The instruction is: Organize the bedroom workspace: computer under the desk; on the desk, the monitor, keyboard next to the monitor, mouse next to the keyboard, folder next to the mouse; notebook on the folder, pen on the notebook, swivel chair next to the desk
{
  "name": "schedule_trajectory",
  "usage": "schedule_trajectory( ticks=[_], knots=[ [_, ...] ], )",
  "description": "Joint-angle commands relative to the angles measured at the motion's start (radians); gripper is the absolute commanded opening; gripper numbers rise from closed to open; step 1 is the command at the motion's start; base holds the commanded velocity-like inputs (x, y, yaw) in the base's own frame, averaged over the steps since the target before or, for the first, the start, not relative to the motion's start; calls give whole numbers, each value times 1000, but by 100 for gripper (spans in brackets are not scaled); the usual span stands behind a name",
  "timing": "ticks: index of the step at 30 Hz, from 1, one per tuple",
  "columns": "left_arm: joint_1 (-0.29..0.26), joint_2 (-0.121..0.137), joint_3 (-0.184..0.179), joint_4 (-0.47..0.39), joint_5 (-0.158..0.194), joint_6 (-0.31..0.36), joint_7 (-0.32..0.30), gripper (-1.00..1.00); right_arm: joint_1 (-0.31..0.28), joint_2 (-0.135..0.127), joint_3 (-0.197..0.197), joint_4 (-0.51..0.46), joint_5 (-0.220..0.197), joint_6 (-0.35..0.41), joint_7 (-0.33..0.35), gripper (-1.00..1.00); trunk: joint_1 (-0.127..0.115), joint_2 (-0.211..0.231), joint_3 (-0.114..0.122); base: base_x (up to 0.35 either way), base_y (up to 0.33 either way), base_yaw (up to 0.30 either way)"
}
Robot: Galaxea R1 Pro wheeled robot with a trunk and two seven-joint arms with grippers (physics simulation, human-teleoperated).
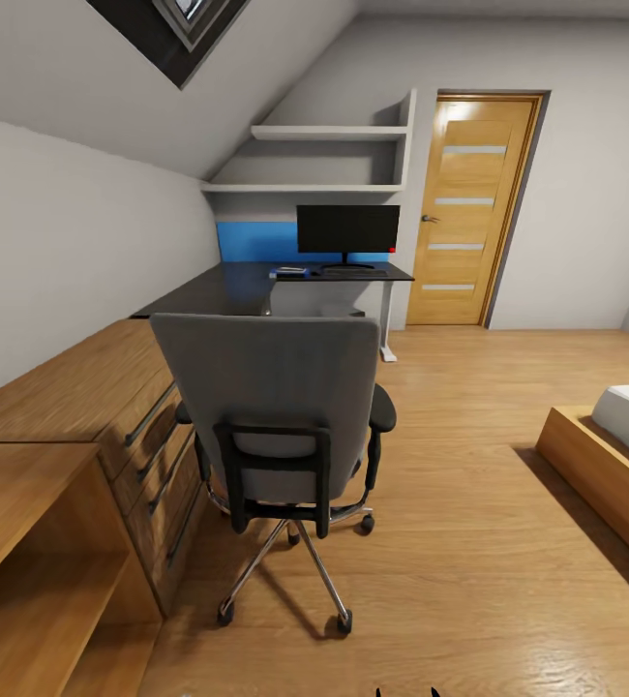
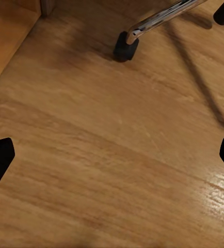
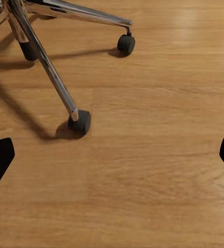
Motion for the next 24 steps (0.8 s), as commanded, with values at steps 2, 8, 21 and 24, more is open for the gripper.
schedule_trajectory(
  ticks=[2, 8, 21, 24],
  knots=[
    [-1, 1, -7, 0, 10, -5, 4, 100, -1, 0, 8, 1, -7, -3, -5, 100, 0, 0, -1, 0, 0, 0],
    [-1, 1, -7, 0, 10, -5, 4, 100, -1, 0, 8, 1, -7, -3, -5, 100, 0, 0, -1, 0, 0, 0],
    [-1, 1, -11, 0, 10, -5, 4, 100, -1, 0, 7, 0, -6, -3, -5, 100, 0, 0, -1, 0, 0, 0],
    [-1, 1, -12, 0, 10, -4, 4, 100, -1, 0, 7, -1, -7, -3, -5, 100, 0, 0, -1, 0, 0, 0]
  ],
)
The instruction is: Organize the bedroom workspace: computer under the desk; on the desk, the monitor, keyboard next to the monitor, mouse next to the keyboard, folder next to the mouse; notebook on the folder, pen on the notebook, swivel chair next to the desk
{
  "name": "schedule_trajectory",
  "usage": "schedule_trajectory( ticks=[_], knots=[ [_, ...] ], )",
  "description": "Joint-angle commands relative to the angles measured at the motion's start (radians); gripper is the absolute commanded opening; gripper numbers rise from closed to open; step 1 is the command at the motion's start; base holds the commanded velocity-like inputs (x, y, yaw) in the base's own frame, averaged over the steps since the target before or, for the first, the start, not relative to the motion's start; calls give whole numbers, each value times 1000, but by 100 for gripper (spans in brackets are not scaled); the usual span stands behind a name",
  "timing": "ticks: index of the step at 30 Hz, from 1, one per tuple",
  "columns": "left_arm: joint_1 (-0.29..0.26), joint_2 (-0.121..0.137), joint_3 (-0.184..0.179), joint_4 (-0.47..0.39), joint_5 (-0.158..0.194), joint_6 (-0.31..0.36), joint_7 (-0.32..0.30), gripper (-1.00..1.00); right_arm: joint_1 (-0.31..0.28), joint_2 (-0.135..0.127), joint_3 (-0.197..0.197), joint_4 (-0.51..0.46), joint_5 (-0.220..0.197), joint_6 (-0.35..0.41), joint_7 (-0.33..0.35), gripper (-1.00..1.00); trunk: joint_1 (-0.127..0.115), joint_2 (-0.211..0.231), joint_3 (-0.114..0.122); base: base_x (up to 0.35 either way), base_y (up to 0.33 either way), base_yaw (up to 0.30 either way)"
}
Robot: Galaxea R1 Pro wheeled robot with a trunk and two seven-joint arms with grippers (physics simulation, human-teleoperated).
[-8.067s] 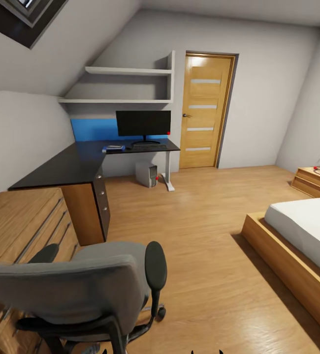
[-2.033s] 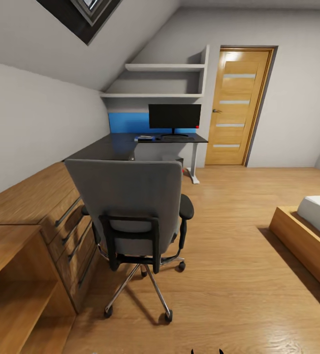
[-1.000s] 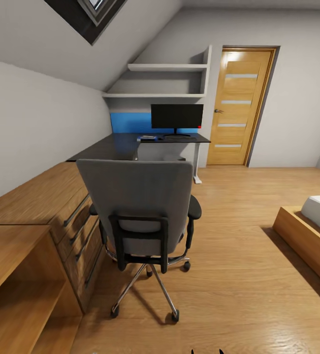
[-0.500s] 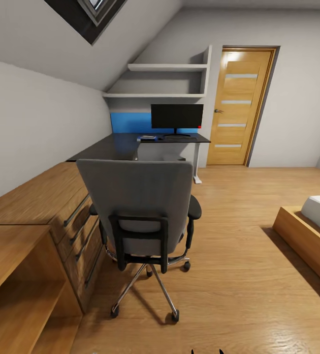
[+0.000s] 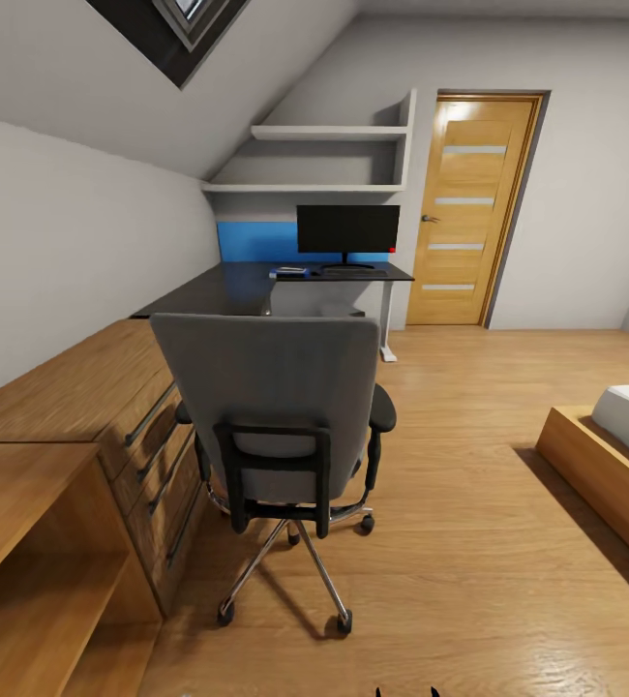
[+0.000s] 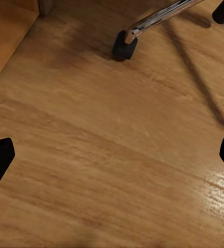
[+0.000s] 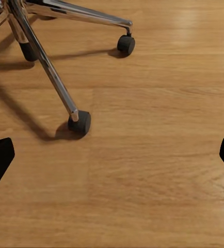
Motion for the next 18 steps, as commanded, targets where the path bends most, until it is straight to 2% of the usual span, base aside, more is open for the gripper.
schedule_trajectory(
  ticks=[1, 6, 10, 15, 18],
  knots=[
    [-1, 1, -8, 0, 10, -4, 4, 100, -1, 0, 9, 0, -7, -3, -5, 100, 0, 0, -1, 0, 0, 0],
    [-1, -2, -9, -7, 5, -1, 4, 100, -2, 4, 11, -9, -5, 2, -4, 100, 0, 0, -1, 0, 0, 0],
    [-1, -7, -10, -18, -15, 1, 8, 100, -4, 7, 11, -37, -7, 23, -5, 100, 0, 0, -1, 0, 0, 0],
    [-1, -16, -10, -62, -56, 6, 14, 100, -8, 8, 11, -123, -6, 91, -7, 100, 0, 0, -1, 0, 0, 0],
    [-1, -19, -10, -103, -80, 12, 23, 100, -10, 9, 11, -191, -5, 161, -10, 100, 0, 0, -1, 0, 0, 0]
  ],
)
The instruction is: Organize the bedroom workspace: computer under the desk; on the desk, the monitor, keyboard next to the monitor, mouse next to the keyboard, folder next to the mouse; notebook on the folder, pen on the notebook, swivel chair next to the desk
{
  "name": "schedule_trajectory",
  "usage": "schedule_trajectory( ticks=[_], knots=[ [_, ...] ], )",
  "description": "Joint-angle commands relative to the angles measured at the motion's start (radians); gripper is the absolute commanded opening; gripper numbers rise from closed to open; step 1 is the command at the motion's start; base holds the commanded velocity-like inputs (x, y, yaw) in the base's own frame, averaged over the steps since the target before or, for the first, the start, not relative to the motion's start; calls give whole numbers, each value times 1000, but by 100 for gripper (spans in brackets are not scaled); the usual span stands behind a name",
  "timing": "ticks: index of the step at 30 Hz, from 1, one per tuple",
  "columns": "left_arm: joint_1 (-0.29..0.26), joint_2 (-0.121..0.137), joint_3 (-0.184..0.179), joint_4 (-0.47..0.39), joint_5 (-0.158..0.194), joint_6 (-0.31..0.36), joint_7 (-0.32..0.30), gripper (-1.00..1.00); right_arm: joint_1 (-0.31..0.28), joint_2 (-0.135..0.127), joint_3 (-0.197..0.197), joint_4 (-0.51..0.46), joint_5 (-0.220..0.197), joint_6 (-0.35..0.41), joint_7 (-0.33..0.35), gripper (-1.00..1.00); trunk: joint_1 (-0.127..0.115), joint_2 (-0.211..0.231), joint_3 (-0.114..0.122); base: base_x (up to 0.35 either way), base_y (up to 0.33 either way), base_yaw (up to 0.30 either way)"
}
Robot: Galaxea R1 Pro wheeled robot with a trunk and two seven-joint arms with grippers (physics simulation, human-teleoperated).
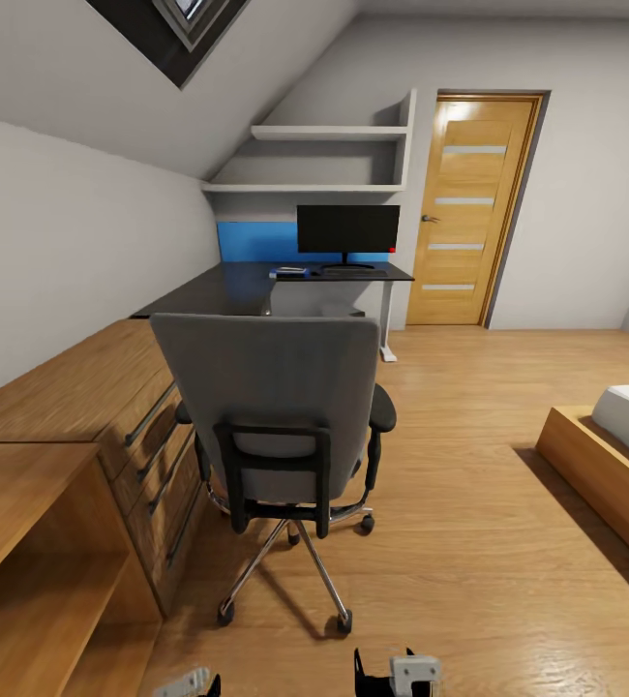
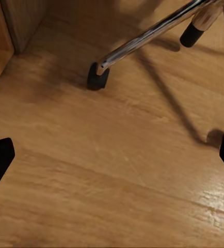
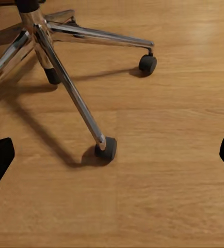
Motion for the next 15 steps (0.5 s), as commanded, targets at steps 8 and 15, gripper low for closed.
schedule_trajectory(
  ticks=[8, 15],
  knots=[
    [-1, -4, -6, -101, -25, 84, 95, 100, -24, 14, 8, -159, -6, 254, -41, 100, 0, 0, -1, 0, 0, 0],
    [-9, -6, -6, -191, -31, 163, 130, 100, -56, 59, 11, -211, 16, 342, -50, 100, 0, 0, -1, 0, 0, 0]
  ],
)
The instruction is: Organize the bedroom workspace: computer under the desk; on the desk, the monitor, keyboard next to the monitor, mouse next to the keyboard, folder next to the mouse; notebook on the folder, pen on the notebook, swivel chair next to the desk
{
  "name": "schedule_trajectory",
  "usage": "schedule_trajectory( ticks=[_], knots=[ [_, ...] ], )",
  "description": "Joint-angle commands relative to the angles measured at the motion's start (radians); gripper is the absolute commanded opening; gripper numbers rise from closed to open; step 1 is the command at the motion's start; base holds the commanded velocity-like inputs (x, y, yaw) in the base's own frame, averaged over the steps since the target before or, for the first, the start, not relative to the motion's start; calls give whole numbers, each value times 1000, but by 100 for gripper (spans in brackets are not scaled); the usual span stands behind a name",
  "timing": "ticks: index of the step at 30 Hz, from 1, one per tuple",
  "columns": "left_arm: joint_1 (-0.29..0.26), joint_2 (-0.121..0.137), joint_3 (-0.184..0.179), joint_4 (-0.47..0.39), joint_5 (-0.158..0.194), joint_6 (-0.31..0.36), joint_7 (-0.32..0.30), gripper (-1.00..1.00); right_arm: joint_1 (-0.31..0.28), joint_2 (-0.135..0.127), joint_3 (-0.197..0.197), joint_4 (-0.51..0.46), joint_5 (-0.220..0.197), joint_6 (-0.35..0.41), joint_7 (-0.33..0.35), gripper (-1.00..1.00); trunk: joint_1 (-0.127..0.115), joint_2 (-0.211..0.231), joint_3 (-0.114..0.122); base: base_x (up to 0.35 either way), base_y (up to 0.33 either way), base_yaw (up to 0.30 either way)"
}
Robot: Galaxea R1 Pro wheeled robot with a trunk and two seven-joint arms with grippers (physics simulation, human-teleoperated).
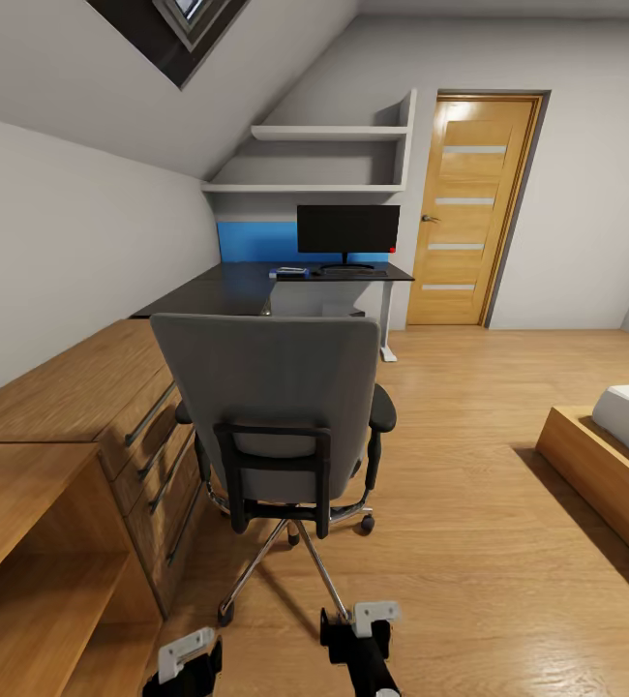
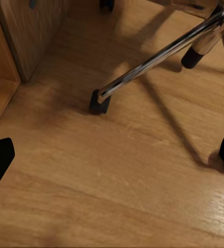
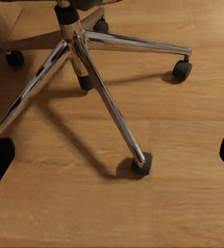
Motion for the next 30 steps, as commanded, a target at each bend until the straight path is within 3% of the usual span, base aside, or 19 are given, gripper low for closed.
schedule_trajectory(
  ticks=[1, 7, 12, 23, 30],
  knots=[
    [-2, 1, -5, -9, 10, -1, 9, 100, -3, 4, 7, -5, -1, -3, -7, 100, 0, 0, -1, 0, 0, 0],
    [-19, -8, -5, -49, 9, 13, 20, 100, -10, 15, 9, -73, 75, -30, -28, 100, 0, 0, -1, 0, 0, 0],
    [-46, -9, -5, -58, 7, 21, 23, 100, -12, 15, 11, -137, 99, -43, -93, 100, 0, 0, -1, 0, 0, 0],
    [-79, -10, -5, -65, 6, 61, 16, 100, -12, 15, 9, -238, 137, -52, -156, 100, 0, 0, -1, 0, 0, 0],
    [-82, -10, -5, -88, -4, 55, -20, 100, -12, 15, 10, -262, 155, -128, -226, 100, 0, 0, -1, 0, 0, 0]
  ],
)
